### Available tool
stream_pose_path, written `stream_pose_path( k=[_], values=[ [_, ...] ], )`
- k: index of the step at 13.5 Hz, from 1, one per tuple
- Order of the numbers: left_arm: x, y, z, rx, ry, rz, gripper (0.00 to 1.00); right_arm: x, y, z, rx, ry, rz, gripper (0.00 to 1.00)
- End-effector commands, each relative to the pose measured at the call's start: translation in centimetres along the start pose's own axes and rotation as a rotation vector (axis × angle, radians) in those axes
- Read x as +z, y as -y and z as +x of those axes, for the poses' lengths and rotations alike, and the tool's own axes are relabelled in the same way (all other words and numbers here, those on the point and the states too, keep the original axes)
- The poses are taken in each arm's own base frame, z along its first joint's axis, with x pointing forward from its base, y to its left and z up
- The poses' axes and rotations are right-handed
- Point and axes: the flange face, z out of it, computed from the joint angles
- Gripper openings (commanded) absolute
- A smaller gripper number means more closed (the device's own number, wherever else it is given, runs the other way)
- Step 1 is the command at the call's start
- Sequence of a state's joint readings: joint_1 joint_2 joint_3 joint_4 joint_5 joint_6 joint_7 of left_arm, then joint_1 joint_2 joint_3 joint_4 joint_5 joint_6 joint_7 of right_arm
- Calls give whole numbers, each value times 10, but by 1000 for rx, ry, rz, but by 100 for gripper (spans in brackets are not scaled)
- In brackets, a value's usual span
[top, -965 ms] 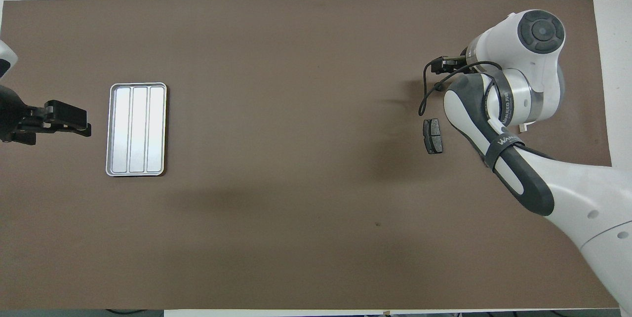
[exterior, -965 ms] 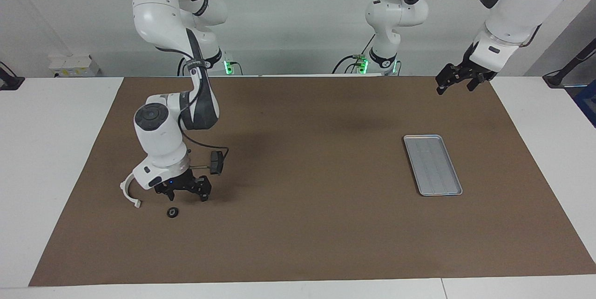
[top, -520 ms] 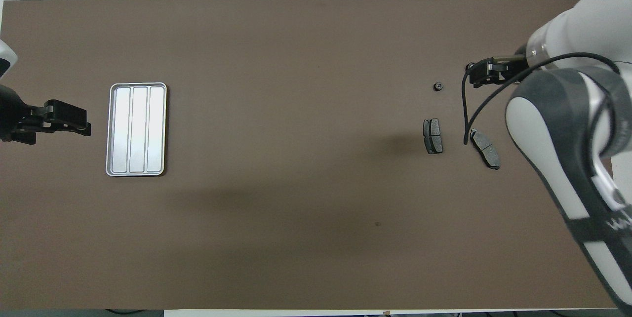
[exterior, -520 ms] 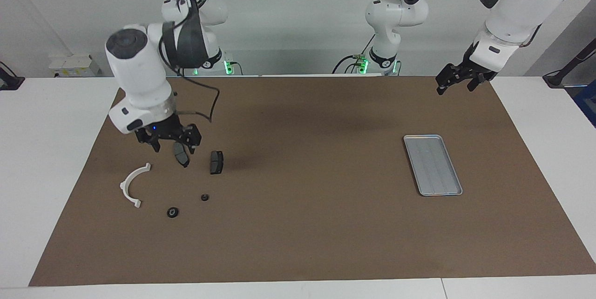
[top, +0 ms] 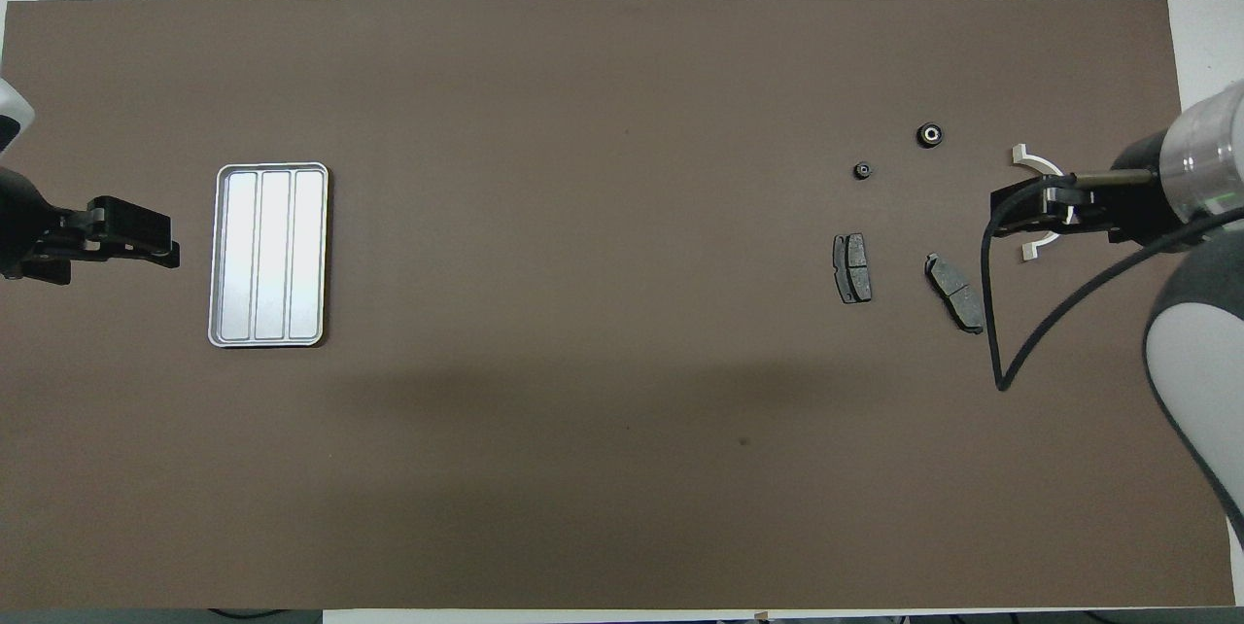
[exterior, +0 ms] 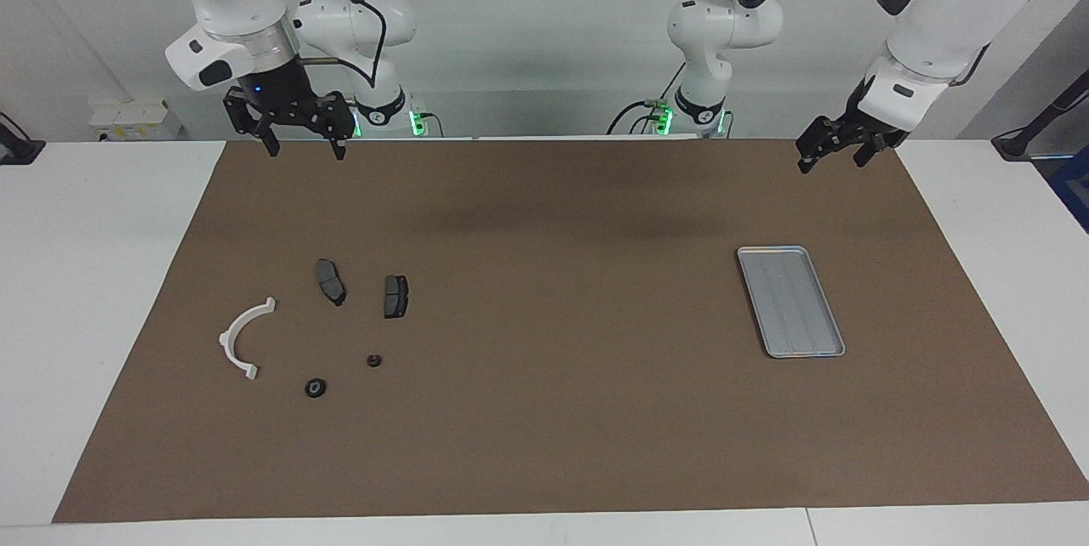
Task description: Place bearing gear from tray to pile
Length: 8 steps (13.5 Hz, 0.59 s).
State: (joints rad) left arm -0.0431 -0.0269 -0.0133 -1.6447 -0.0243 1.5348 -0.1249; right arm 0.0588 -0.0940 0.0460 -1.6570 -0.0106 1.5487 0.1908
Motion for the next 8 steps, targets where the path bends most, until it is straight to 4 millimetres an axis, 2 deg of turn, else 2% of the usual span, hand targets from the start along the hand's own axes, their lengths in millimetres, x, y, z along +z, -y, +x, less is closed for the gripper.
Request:
stream_pose_path(
  k=[1,3,8],
  values=[
    [-6,-1,1,8,-12,-14,100,3,-3,-8,-7,20,25,100],
    [-6,-1,0,8,-14,-15,100,6,-8,-5,4,24,25,100],
    [-6,-1,0,6,-12,-15,100,5,-3,-5,2,24,25,100]
  ],
)
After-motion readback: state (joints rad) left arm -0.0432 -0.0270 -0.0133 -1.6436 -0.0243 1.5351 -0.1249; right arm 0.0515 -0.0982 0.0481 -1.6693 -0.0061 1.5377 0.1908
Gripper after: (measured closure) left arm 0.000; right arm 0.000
